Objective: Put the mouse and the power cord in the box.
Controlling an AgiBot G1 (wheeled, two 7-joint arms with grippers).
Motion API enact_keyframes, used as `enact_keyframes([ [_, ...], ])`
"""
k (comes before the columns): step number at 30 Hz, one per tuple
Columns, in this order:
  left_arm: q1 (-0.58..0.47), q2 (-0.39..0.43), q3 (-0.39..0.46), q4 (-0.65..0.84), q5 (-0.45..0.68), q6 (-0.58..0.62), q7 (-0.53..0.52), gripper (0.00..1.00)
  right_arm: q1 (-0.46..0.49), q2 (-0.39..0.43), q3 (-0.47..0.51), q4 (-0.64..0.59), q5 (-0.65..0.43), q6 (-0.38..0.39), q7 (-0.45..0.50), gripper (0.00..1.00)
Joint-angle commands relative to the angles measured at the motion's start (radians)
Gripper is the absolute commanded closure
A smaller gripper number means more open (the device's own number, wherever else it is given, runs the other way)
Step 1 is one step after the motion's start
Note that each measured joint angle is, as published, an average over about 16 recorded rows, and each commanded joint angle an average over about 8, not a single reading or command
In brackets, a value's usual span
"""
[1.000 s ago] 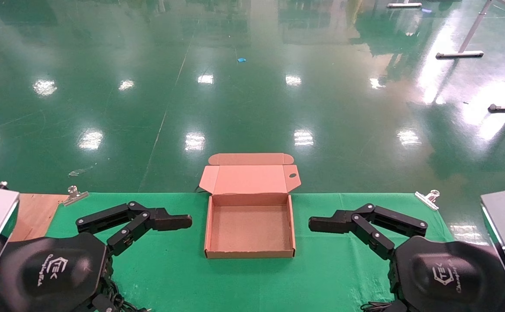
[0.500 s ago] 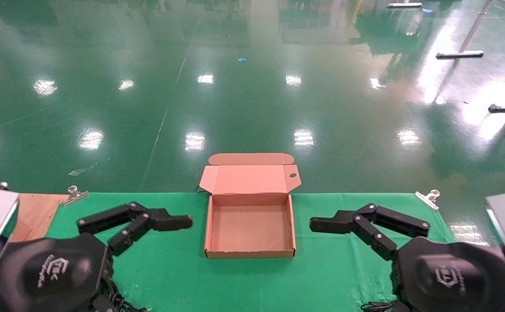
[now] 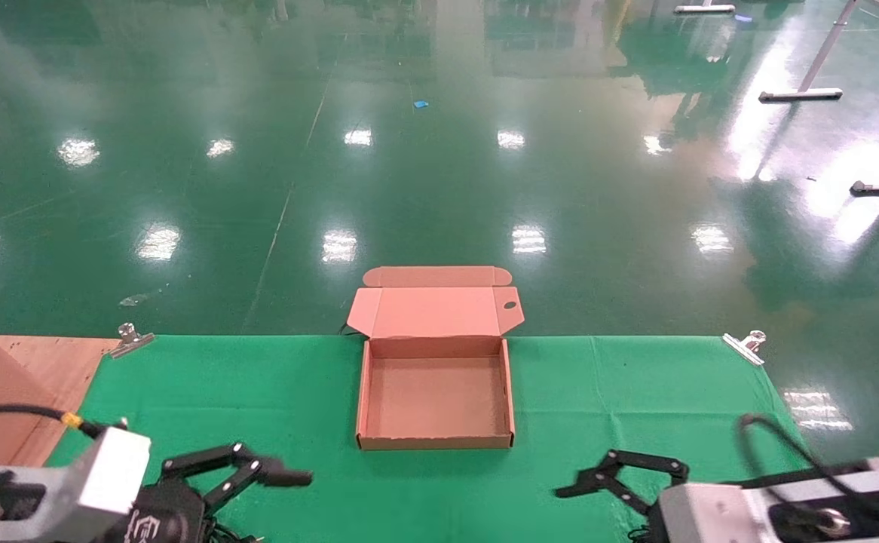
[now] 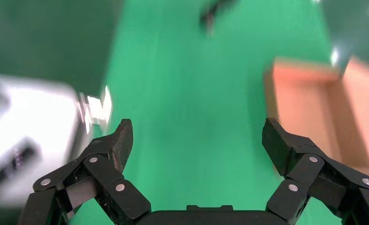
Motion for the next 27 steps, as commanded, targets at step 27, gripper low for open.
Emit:
enact_keyframes([
  [27,-0.369,0.32,0.36,0.62,0.694,-0.263,0.425,0.0,0.172,-0.355,-0.292,-0.574,-0.681,0.349,-0.342,0.0],
])
